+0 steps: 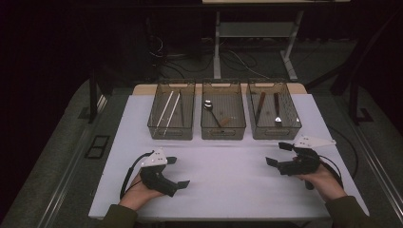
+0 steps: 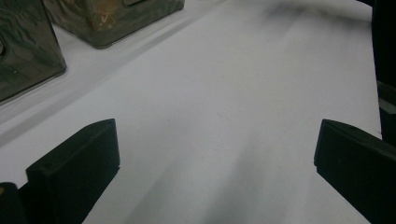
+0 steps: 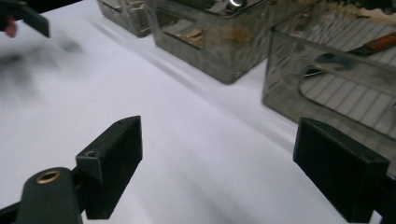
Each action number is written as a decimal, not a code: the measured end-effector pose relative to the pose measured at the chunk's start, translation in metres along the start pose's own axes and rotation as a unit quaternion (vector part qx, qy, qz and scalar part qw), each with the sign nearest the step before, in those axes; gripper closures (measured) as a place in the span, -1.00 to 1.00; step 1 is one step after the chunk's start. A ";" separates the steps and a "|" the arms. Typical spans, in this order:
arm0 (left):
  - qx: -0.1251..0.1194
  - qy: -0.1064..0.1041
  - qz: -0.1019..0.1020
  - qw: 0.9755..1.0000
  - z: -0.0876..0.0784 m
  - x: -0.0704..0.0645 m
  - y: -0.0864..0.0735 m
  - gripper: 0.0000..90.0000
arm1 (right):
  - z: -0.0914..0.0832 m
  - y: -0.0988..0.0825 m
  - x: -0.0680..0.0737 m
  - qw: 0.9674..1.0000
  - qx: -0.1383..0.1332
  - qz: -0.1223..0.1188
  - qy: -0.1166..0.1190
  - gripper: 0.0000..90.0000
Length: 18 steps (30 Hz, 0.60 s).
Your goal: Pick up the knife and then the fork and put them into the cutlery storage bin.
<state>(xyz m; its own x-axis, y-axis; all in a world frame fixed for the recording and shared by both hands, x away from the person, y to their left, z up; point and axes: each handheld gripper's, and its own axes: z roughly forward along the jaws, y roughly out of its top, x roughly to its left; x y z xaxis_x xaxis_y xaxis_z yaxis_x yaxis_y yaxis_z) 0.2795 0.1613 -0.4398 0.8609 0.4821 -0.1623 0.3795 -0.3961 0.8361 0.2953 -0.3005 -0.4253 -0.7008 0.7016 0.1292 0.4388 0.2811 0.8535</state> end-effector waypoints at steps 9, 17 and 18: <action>0.006 -0.003 0.002 1.000 0.001 -0.002 0.000 -1.00 | 0.000 -0.015 0.017 0.999 0.011 -0.020 0.023 -0.66; 0.008 -0.004 0.002 1.000 0.001 -0.002 -0.001 -1.00 | -0.002 -0.024 0.029 0.999 0.016 -0.037 0.033 -0.66; 0.008 -0.005 0.002 1.000 0.001 -0.003 -0.001 -1.00 | -0.002 -0.026 0.030 0.999 0.017 -0.039 0.033 -0.66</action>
<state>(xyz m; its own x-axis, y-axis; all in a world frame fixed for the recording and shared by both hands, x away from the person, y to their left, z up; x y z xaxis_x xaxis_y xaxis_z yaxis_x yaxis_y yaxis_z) 0.2770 0.1602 -0.4408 0.8657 0.4732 -0.1632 0.3805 -0.4105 0.8287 0.2616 -0.2879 -0.4421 -0.7679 0.6331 0.0970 0.3999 0.3556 0.8448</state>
